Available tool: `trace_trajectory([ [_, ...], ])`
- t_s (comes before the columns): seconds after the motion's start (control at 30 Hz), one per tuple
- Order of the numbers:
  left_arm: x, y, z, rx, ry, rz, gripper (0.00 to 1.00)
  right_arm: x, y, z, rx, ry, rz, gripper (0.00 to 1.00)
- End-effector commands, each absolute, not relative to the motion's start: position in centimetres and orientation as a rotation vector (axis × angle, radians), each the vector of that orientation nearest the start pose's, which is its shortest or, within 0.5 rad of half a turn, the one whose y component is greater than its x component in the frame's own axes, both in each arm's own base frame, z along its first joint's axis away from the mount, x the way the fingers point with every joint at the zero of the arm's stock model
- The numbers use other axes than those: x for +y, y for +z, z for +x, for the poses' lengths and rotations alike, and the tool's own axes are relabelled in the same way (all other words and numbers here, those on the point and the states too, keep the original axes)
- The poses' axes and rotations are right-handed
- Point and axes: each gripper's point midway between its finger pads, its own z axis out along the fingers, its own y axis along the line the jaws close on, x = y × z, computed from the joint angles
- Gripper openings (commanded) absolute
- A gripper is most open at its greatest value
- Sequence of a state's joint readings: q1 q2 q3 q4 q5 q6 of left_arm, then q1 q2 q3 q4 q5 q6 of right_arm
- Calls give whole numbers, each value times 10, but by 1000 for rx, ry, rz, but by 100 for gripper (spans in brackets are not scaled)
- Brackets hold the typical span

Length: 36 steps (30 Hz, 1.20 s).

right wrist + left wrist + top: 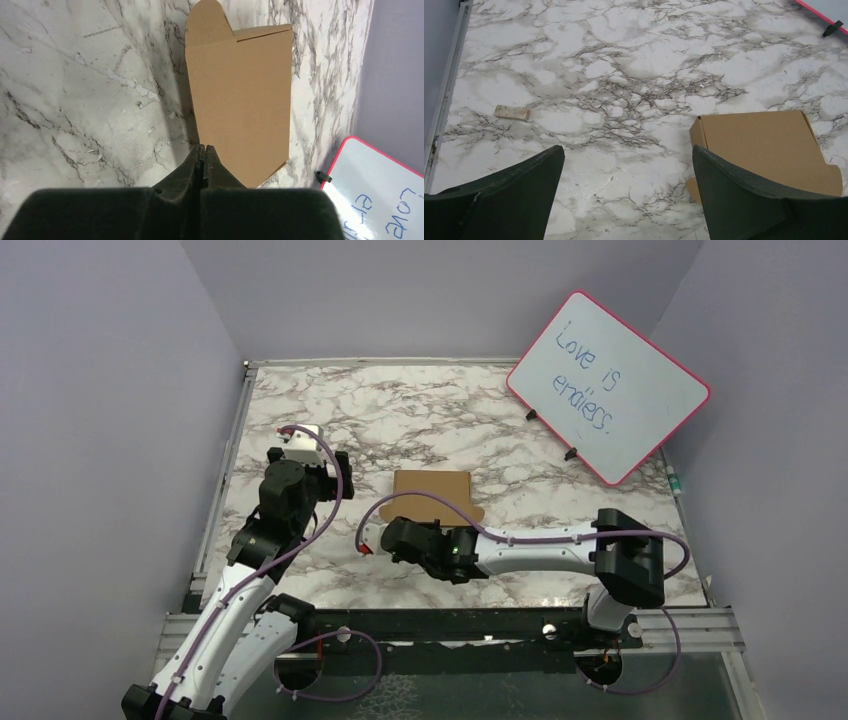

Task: Fold the paper box

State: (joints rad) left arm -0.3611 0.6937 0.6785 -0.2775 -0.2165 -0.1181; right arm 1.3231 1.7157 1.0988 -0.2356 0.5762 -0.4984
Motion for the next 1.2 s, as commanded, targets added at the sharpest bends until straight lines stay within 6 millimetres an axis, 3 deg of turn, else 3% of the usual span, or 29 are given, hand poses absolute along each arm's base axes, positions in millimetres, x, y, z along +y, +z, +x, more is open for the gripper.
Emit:
trace_trajectory([
  [0.0, -77, 235, 279, 1821, -175, 101, 99, 367, 127, 189, 1640, -138, -1633, 1],
  [0.1, -77, 234, 279, 1822, -177, 103, 99, 369, 138, 181, 1652, -75, -1644, 1],
  [0.17, -77, 233, 279, 1827, -176, 106, 99, 367, 137, 181, 1650, -79, -1654, 7],
  [0.23, -77, 231, 280, 1831, -171, 106, 99, 362, 129, 182, 1654, -107, -1661, 22],
  [0.27, -76, 231, 280, 1831, -165, 103, 99, 363, 124, 183, 1647, -112, -1659, 35],
  [0.33, -73, 231, 281, 1831, -148, 94, 99, 361, 111, 187, 1634, -145, -1656, 48],
  [0.53, -64, 230, 281, 1832, -105, 56, 99, 355, 92, 209, 1538, -323, -1616, 68],
  [0.9, -65, 225, 284, 1851, -104, 58, 99, 365, 83, 245, 1269, -584, -1530, 78],
  [1.0, -64, 225, 284, 1851, -103, 56, 99, 366, 82, 252, 1238, -616, -1502, 75],
  [1.17, -64, 224, 285, 1852, -105, 57, 99, 366, 86, 260, 1215, -640, -1457, 61],
])
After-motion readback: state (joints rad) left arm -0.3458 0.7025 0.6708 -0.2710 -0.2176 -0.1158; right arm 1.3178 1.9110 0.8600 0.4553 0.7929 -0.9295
